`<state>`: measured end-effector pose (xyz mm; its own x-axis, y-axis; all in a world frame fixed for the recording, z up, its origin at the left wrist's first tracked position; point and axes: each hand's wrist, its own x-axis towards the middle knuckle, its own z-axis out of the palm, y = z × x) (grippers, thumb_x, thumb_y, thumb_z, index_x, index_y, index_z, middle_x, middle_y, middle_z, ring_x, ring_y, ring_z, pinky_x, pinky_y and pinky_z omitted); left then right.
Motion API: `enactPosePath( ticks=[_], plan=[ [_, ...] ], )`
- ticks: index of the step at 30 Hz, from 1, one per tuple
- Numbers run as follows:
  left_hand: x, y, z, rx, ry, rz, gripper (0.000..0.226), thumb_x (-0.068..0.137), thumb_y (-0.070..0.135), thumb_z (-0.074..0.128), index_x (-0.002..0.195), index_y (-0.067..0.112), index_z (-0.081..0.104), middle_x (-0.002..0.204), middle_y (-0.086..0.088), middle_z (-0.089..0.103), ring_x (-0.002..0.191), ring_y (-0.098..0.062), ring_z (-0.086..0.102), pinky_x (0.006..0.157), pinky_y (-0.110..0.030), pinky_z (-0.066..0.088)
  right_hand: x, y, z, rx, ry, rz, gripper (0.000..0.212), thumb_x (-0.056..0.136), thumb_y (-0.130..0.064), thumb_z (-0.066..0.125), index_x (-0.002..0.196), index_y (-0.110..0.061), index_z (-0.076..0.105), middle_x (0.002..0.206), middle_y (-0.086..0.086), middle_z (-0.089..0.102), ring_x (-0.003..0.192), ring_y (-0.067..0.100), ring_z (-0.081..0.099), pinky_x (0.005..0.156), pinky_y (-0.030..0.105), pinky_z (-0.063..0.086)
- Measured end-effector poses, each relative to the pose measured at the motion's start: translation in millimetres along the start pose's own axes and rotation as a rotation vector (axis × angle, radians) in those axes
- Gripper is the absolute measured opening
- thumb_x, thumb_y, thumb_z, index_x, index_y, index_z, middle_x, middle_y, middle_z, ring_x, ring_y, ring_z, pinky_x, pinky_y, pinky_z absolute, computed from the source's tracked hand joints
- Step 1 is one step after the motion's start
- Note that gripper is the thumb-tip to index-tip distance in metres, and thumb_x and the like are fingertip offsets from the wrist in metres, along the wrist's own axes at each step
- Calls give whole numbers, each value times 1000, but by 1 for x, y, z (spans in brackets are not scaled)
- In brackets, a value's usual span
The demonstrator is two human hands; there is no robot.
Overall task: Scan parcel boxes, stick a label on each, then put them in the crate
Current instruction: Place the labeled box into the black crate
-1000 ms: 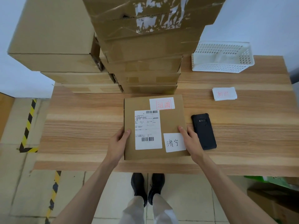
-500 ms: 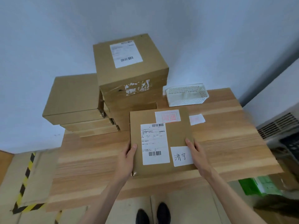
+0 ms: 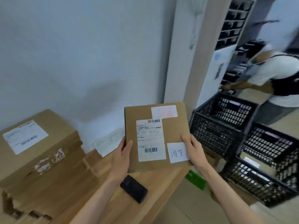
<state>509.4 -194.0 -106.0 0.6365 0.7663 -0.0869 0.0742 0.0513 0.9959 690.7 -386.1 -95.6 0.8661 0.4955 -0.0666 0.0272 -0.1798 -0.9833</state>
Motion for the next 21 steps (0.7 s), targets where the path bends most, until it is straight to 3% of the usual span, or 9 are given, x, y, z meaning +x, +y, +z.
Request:
enactPosePath(
  ticks=[2,4,6,8,12,15,17,19,21],
  plan=[
    [13,16,26,8,-89,30,32,101,49,53,133,48,56,120,21,70,109,-6,68,99,-38,56,-6,-12,-30,13,103,-27,29,105,-40,49,124,-22,61,100,-2,75,84,9,72,68,26,55],
    [22,33,54,48,-187,99,25,102,50,52,126,48,61,116,24,71,109,-4,68,100,-37,55,-18,-23,-60,28,208,-47,31,105,-39,49,127,-21,61,103,-2,76,89,13,73,75,33,59],
    [24,47,85,93,-276,190,30,103,48,51,129,38,63,118,20,71,110,-6,67,97,-19,52,-31,-31,-89,32,303,-63,31,105,-40,48,129,-23,59,103,-3,76,91,13,73,79,36,60],
    [20,64,116,113,-369,231,36,105,43,48,136,28,60,121,14,69,106,-3,65,82,-4,48,-47,-38,-117,50,390,-84,27,106,-39,48,126,-25,59,99,-6,76,88,10,74,73,29,59],
    [17,78,182,74,-516,278,43,104,46,49,144,29,55,122,18,68,110,-2,65,86,-14,49,-74,-46,-168,51,557,-102,28,106,-36,48,127,-22,60,103,-6,76,91,9,73,73,26,56],
    [7,84,227,70,-591,294,47,104,48,47,146,29,52,122,18,67,108,2,62,99,-25,50,-90,-46,-203,60,641,-91,28,105,-37,49,125,-22,61,100,-3,77,89,13,74,73,31,59],
    [-3,91,257,69,-651,317,44,104,47,46,145,31,53,122,19,66,108,3,62,98,-22,50,-100,-45,-228,74,695,-91,27,105,-38,49,125,-22,60,100,-1,77,88,15,74,74,34,60],
    [-10,96,288,52,-701,329,41,105,44,46,143,32,53,124,18,66,108,5,61,93,-16,50,-106,-43,-253,90,743,-102,23,106,-36,48,122,-24,60,99,-1,76,85,11,74,68,28,58],
    [-14,98,320,53,-744,331,46,104,46,47,147,30,51,130,14,66,115,-2,62,102,-29,50,-106,-38,-279,100,792,-111,20,106,-34,49,117,-25,61,98,-3,76,83,8,73,64,21,54]
  ],
)
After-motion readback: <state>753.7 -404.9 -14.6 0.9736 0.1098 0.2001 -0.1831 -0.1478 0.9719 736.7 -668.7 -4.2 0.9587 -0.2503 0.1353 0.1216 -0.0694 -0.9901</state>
